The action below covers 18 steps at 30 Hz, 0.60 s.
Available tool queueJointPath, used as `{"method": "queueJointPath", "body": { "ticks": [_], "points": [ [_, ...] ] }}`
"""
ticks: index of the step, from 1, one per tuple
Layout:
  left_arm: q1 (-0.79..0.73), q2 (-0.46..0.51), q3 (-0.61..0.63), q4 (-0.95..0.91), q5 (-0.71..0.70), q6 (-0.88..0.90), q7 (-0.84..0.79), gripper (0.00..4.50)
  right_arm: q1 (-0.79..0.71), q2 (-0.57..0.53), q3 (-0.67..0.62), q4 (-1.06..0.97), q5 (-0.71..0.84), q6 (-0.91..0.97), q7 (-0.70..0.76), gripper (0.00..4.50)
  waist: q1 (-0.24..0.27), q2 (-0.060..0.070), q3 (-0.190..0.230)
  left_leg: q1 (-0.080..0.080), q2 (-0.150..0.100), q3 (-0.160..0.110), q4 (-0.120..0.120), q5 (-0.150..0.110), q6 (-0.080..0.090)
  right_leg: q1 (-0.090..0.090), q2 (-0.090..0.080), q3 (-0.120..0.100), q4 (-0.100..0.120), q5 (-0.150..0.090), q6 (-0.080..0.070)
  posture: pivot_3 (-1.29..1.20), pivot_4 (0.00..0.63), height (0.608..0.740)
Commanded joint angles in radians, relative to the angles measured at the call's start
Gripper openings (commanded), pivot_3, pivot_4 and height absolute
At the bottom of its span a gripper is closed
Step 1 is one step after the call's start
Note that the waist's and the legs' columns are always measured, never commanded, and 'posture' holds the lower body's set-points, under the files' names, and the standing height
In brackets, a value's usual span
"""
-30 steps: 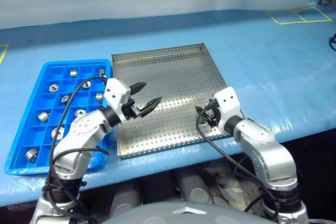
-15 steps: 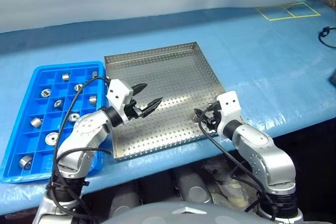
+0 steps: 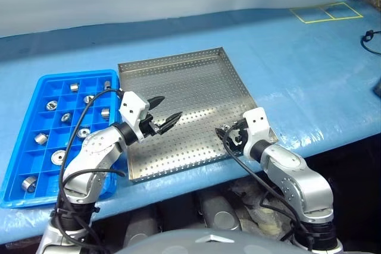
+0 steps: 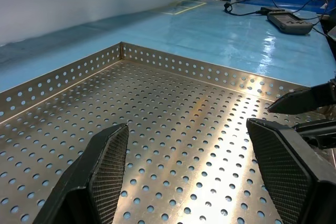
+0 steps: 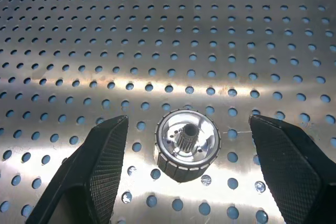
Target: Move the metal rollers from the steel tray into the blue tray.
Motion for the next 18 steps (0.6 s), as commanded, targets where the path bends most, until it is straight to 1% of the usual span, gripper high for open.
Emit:
{"method": "queueJointPath", "body": {
  "ticks": [1,7,13,15,18],
  "points": [
    [-0.011,0.006,0.010,-0.016,0.006,-0.018,0.000,3.92,0.008,0.005,-0.003,0.025,0.008,-0.013,-0.010,3.88,0.001,0.000,0.000,0.000,0.000,0.000,0.000,0.000,0.000,0.000,0.000,0.000,0.000,0.000,0.000,-0.29,0.150,0.740],
    [-0.004,0.010,0.014,-0.019,0.011,-0.019,0.004,3.92,-0.001,0.012,-0.004,0.071,0.012,-0.037,-0.012,3.88,0.003,0.000,-0.001,0.000,0.000,0.000,0.000,0.000,0.000,0.000,0.000,0.000,0.000,0.000,0.000,-0.29,0.150,0.740],
    [0.000,0.011,0.021,-0.026,0.012,-0.019,0.011,3.92,-0.014,-0.006,0.013,0.097,-0.004,-0.019,-0.027,3.88,0.007,0.000,-0.001,0.000,0.000,0.000,0.000,0.000,0.001,0.000,0.000,0.000,0.000,0.000,0.000,-0.27,0.150,0.740],
    [0.007,0.010,0.024,-0.031,0.013,-0.021,0.017,3.92,-0.028,-0.047,0.042,0.089,-0.037,0.013,-0.042,3.88,0.010,0.000,-0.001,0.000,0.000,0.000,0.000,0.000,0.001,0.000,0.000,0.000,-0.001,0.000,-0.001,-0.27,0.150,0.740],
    [0.012,0.009,0.024,-0.035,0.014,-0.024,0.023,3.92,-0.045,-0.085,0.051,0.072,-0.040,0.044,-0.042,3.88,0.020,-0.001,-0.002,0.000,0.000,0.000,0.000,-0.001,0.001,0.001,-0.001,0.000,-0.001,0.000,0.000,-0.26,0.150,0.740]
  ]
}}
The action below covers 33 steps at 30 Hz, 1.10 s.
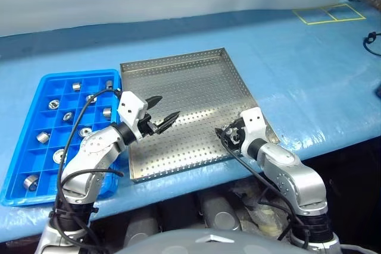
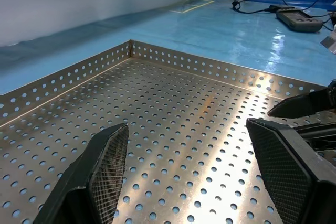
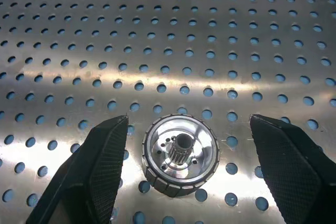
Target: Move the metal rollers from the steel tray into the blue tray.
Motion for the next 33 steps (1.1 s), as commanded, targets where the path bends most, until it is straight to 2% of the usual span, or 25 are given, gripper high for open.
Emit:
{"method": "queueJointPath", "body": {
  "ticks": [1,6,13,21,28,31,33],
  "points": [
    [0.005,0.003,0.015,-0.036,0.011,-0.026,0.008,3.92,-0.003,-0.052,0.003,-0.037,-0.007,0.070,0.005,3.88,0.010,0.000,0.000,0.000,0.000,0.000,0.000,0.000,0.000,0.000,0.000,0.000,0.000,0.000,0.000,-0.26,0.150,0.740],
    [0.015,-0.010,0.014,-0.035,0.011,-0.040,0.016,3.92,-0.043,-0.146,-0.046,-0.130,0.066,0.181,0.082,3.88,0.024,0.000,0.000,0.000,0.000,0.000,0.000,-0.001,0.001,0.000,0.000,0.000,0.000,0.000,0.000,-0.27,0.150,0.740],
    [0.016,-0.031,0.008,-0.012,0.021,-0.062,0.018,3.92,-0.098,-0.225,-0.080,-0.094,0.148,0.260,0.169,3.88,0.022,0.000,0.000,0.000,0.000,0.002,0.002,-0.001,0.001,0.000,0.000,0.001,0.000,0.000,0.001,-0.27,0.150,0.740],
    [0.039,-0.036,0.019,-0.028,0.024,-0.065,0.029,3.92,-0.145,-0.184,-0.043,-0.042,0.166,0.245,0.165,3.88,0.024,0.000,0.000,0.000,0.000,0.002,0.002,-0.001,0.001,0.000,0.001,0.002,0.000,0.000,0.001,-0.25,0.150,0.740],
    [0.049,-0.029,0.033,-0.042,0.026,-0.062,0.038,3.92,-0.145,-0.205,-0.006,-0.017,0.157,0.236,0.167,3.88,0.036,0.000,0.000,0.000,0.000,0.002,0.002,-0.001,0.002,0.000,0.000,0.002,0.000,0.000,0.002,-0.23,0.150,0.740],
    [0.053,-0.027,0.036,-0.046,0.025,-0.061,0.040,3.92,-0.137,-0.208,-0.002,-0.006,0.150,0.231,0.159,3.30,0.038,0.000,0.000,0.000,0.000,0.002,0.002,-0.001,0.002,0.000,0.000,0.002,0.000,0.000,0.002,-0.23,0.150,0.740],
    [0.055,-0.026,0.035,-0.049,0.025,-0.060,0.042,3.92,-0.139,-0.202,-0.006,-0.003,0.147,0.227,0.152,2.67,0.039,0.000,0.000,0.000,0.000,0.002,0.002,-0.001,0.002,0.000,0.000,0.002,0.000,0.000,0.002,-0.23,0.150,0.740]
  ]
}}
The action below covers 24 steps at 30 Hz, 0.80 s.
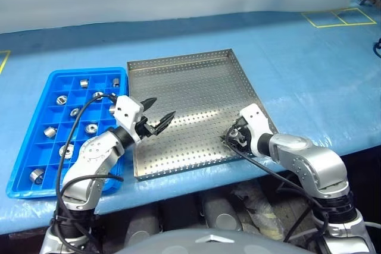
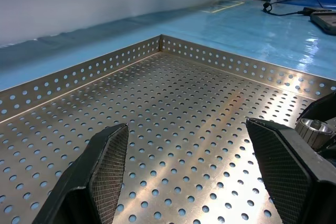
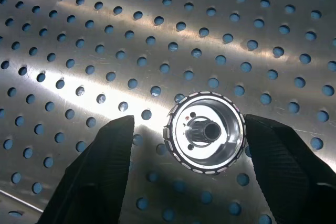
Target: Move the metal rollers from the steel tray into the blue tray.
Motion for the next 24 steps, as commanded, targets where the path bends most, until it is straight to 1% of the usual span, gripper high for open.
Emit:
{"method": "queueJointPath", "body": {
  "ticks": [1,3,9,11,14,16,19,24],
  "points": [
    [-0.001,0.005,0.016,-0.048,-0.002,-0.015,0.003,3.92,-0.003,0.001,-0.013,-0.015,-0.005,-0.027,-0.012,2.34,0.000,0.000,0.000,0.000,0.000,0.000,0.000,0.000,0.000,0.000,0.000,0.000,0.000,0.000,0.000,-0.23,0.150,0.740],
    [-0.004,0.006,0.016,-0.049,-0.003,-0.013,0.004,3.92,-0.003,0.003,-0.010,-0.016,-0.007,-0.033,-0.016,1.73,0.000,0.000,0.000,0.000,0.000,0.000,0.000,0.000,0.000,0.000,0.000,0.000,0.000,0.000,0.000,-0.23,0.150,0.740],
    [-0.012,0.010,0.018,-0.048,-0.009,-0.012,0.002,3.92,-0.003,0.027,-0.020,-0.045,-0.013,-0.083,-0.041,1.69,0.000,0.000,0.000,0.000,0.000,0.000,0.000,0.000,0.000,0.000,0.000,0.000,0.000,0.000,0.000,-0.24,0.150,0.740],
    [-0.012,0.009,0.032,-0.052,-0.017,-0.012,0.006,3.92,-0.020,0.060,-0.025,-0.083,-0.001,-0.127,-0.048,1.69,-0.001,0.000,0.000,0.000,0.000,0.000,0.000,0.000,0.000,0.000,0.000,0.000,0.000,0.000,0.000,-0.24,0.150,0.740],
    [0.000,0.025,0.086,-0.050,-0.008,-0.001,0.034,3.92,-0.063,0.133,-0.012,-0.142,0.033,-0.165,-0.054,1.69,-0.005,0.000,0.000,0.000,0.001,0.000,0.000,0.000,0.000,-0.001,0.001,0.000,0.001,0.000,0.000,-0.23,0.150,0.740],
    [0.020,0.054,0.150,-0.051,-0.004,0.007,0.048,3.92,-0.099,0.181,0.029,-0.167,0.049,-0.184,-0.046,1.69,-0.008,0.001,0.000,0.000,0.001,0.000,0.000,0.000,0.000,-0.001,0.001,0.000,0.001,0.000,0.000,-0.22,0.150,0.740],
    [0.070,0.110,0.275,-0.086,-0.031,0.011,0.041,3.92,-0.173,0.251,0.108,-0.152,0.058,-0.224,-0.031,1.69,-0.013,0.000,0.001,0.000,0.002,0.000,0.000,0.000,0.000,-0.001,0.002,0.000,0.001,0.000,0.000,-0.19,0.150,0.740],
    [0.156,0.173,0.554,-0.155,-0.113,0.028,0.049,3.92,-0.314,0.367,0.214,-0.050,0.081,-0.276,0.025,1.69,0.007,0.000,0.001,0.000,0.002,-0.001,0.000,0.000,0.000,-0.002,0.000,-0.001,0.001,0.000,-0.001,-0.10,0.150,0.740]
  ]
}}
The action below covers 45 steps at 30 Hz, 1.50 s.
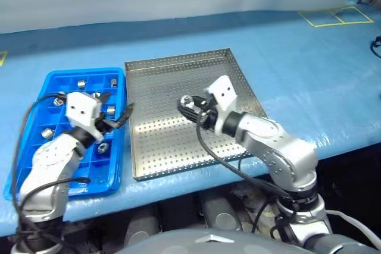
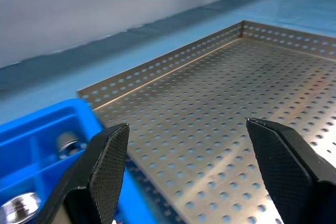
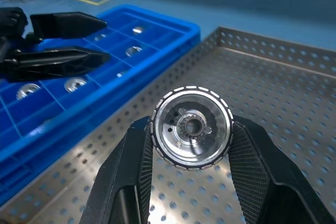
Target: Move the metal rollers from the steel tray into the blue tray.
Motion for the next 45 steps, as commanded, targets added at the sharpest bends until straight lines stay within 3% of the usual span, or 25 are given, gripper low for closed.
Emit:
{"method": "queueJointPath", "body": {
  "ticks": [1,7,13,20,25,29,34,41,45],
  "points": [
    [0.046,0.039,0.213,-0.085,-0.068,0.000,0.004,3.92,-0.083,0.059,0.078,0.055,0.027,-0.060,0.057,1.69,0.013,-0.001,0.000,0.000,0.000,0.000,0.000,0.000,0.000,0.000,-0.001,-0.001,0.000,0.000,0.000,-0.09,0.150,0.740],
    [0.232,0.008,0.461,-0.206,-0.127,0.016,0.025,3.92,-0.172,0.146,0.302,0.206,-0.017,-0.178,0.165,1.69,0.085,-0.001,0.000,0.000,-0.001,-0.001,-0.004,0.000,-0.001,-0.002,-0.008,-0.006,0.000,-0.001,-0.003,0.07,0.150,0.740],
    [0.535,-0.196,0.575,-0.381,-0.184,-0.021,0.045,3.92,-0.233,0.221,0.436,0.366,-0.055,-0.262,0.269,1.69,0.178,-0.003,-0.001,0.000,-0.002,-0.004,-0.005,0.000,-0.005,-0.001,-0.014,-0.014,-0.002,-0.003,-0.006,0.28,0.150,0.740],
    [0.886,-0.568,0.392,-0.513,-0.093,-0.183,0.026,3.92,-0.272,0.252,0.495,0.499,-0.134,-0.374,0.343,1.69,0.276,-0.007,-0.003,0.001,-0.003,-0.011,-0.003,-0.002,-0.002,0.004,-0.013,-0.023,-0.009,-0.009,-0.014,0.51,0.150,0.740],
    [1.022,-0.693,0.255,-0.526,-0.010,-0.302,0.016,3.92,-0.284,0.258,0.489,0.578,-0.174,-0.419,0.379,1.69,0.348,-0.007,-0.003,0.000,-0.001,-0.017,-0.003,0.000,-0.004,0.004,-0.008,-0.028,-0.008,-0.013,-0.010,0.60,0.150,0.740],
    [1.095,-0.718,0.128,-0.519,0.040,-0.376,0.038,3.92,-0.307,0.282,0.462,0.660,-0.202,-0.457,0.386,1.69,0.391,-0.007,-0.003,-0.001,0.000,-0.018,-0.003,0.000,-0.005,0.003,-0.005,-0.029,-0.007,-0.014,-0.011,0.64,0.150,0.740],
    [1.095,-0.667,-0.015,-0.532,0.109,-0.385,0.098,3.92,-0.355,0.328,0.417,0.786,-0.246,-0.521,0.365,1.69,0.453,-0.007,-0.002,-0.003,-0.001,-0.018,-0.004,-0.001,-0.007,0.002,0.000,-0.029,-0.008,-0.014,-0.012,0.63,0.150,0.740],
    [1.013,-0.587,-0.094,-0.531,0.142,-0.346,0.153,3.92,-0.400,0.333,0.341,0.879,-0.293,-0.579,0.333,1.69,0.549,-0.005,-0.002,-0.003,0.000,-0.021,-0.004,-0.003,-0.009,0.001,0.003,-0.030,-0.004,-0.019,-0.013,0.62,0.150,0.740],
    [0.948,-0.535,-0.122,-0.525,0.156,-0.308,0.173,3.92,-0.397,0.297,0.310,0.855,-0.315,-0.581,0.335,1.69,0.577,-0.004,-0.001,-0.003,0.000,-0.021,-0.003,-0.003,-0.010,0.001,0.004,-0.031,-0.002,-0.020,-0.013,0.56,0.150,0.740]
  ]
}}
